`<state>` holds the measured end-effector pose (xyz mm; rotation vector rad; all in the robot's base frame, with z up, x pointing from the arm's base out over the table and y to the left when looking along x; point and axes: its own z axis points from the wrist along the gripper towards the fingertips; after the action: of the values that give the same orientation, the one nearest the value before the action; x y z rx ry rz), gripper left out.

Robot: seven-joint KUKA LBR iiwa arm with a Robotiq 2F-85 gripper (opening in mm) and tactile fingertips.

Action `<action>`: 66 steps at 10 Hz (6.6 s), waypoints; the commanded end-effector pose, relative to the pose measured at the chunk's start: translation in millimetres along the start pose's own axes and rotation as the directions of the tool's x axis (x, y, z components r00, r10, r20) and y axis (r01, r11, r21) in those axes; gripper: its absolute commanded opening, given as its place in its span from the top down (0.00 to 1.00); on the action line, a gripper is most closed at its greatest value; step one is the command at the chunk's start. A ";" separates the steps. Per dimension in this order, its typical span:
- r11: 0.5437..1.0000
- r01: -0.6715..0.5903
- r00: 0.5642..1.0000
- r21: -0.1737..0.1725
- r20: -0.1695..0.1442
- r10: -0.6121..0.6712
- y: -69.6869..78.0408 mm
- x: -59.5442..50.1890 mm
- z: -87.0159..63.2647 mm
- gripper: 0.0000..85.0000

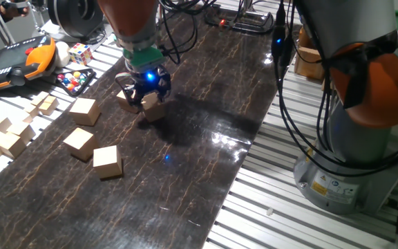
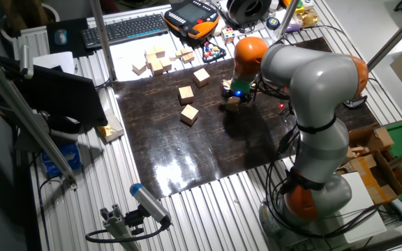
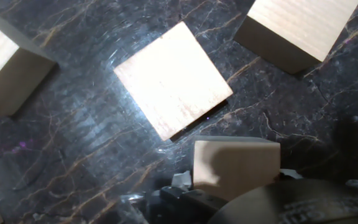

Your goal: Stack the blocks into a pyramid shape

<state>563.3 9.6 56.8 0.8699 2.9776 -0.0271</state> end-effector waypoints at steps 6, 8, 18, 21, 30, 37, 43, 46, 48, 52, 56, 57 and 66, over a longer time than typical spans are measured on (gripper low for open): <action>1.000 -0.011 1.000 0.000 -0.011 0.011 8.3 3.1 -13.6 0.99; 0.998 -0.062 0.998 0.019 0.008 0.062 19.1 4.4 -18.8 0.99; 0.920 -0.391 0.920 0.027 0.053 0.389 56.4 21.7 -17.5 0.99; 0.905 -0.423 0.905 0.033 0.057 0.421 62.8 21.8 -18.0 0.99; 0.781 -0.625 0.780 0.012 0.044 0.624 82.6 2.7 -15.8 0.99; 0.692 -0.722 0.691 0.016 0.050 0.721 91.5 -13.8 -13.1 0.99; 0.664 -0.747 0.664 0.022 0.047 0.746 94.8 -24.6 -9.7 0.99; 0.663 -0.748 0.663 0.021 0.046 0.747 93.3 -29.6 -9.1 0.99; 0.660 -0.751 0.660 0.023 0.047 0.750 92.7 -31.4 -7.3 0.99; 0.665 -0.746 0.666 0.024 0.045 0.745 92.5 -31.8 -6.1 0.99; 0.705 -0.709 0.704 0.024 0.059 0.707 92.5 -31.8 -6.1 0.99; 0.705 -0.708 0.706 0.034 0.042 0.707 92.5 -31.8 -6.1 0.99; 0.640 -0.768 0.640 0.014 0.052 0.767 95.8 -36.5 -3.6 0.99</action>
<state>645.8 70.8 61.3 2.0289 2.3018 -0.0679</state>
